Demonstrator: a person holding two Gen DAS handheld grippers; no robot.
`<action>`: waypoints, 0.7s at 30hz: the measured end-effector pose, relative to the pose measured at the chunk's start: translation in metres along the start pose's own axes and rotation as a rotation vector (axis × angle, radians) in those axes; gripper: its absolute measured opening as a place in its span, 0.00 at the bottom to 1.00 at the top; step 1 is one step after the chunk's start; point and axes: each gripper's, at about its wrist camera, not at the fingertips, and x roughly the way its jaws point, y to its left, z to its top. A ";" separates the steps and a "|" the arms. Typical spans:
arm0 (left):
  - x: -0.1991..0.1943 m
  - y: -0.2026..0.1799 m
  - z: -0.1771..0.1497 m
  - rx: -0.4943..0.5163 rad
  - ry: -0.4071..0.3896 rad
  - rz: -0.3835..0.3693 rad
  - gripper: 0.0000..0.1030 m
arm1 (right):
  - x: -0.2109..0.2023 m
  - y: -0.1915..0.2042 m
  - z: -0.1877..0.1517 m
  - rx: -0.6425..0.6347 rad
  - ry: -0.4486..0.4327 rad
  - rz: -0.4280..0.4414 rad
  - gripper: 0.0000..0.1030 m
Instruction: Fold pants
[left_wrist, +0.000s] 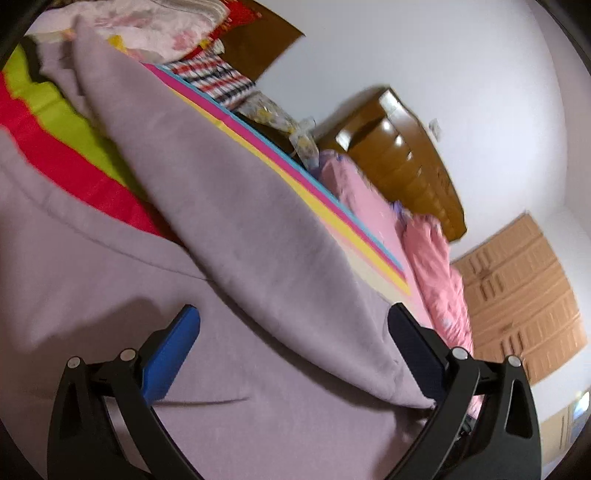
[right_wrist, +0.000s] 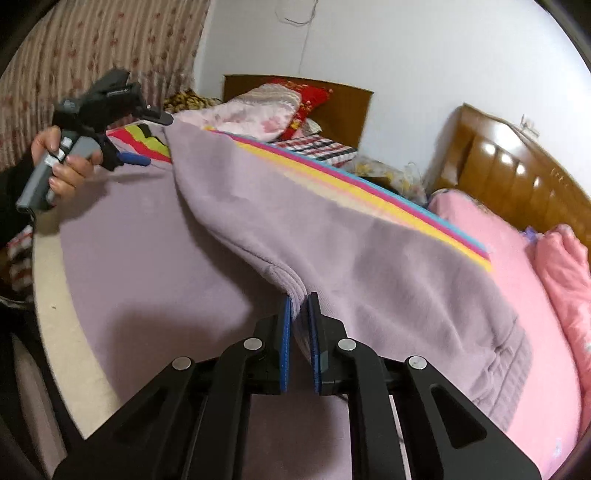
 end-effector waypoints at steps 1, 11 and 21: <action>0.006 -0.001 0.004 0.016 0.013 0.019 0.98 | -0.002 -0.001 0.005 0.013 -0.019 -0.002 0.11; 0.045 0.007 0.026 -0.070 0.065 -0.040 0.67 | -0.015 -0.020 0.030 0.049 -0.075 -0.032 0.10; 0.036 0.008 0.047 -0.100 -0.036 0.018 0.05 | -0.033 -0.046 -0.023 0.503 0.009 0.099 0.79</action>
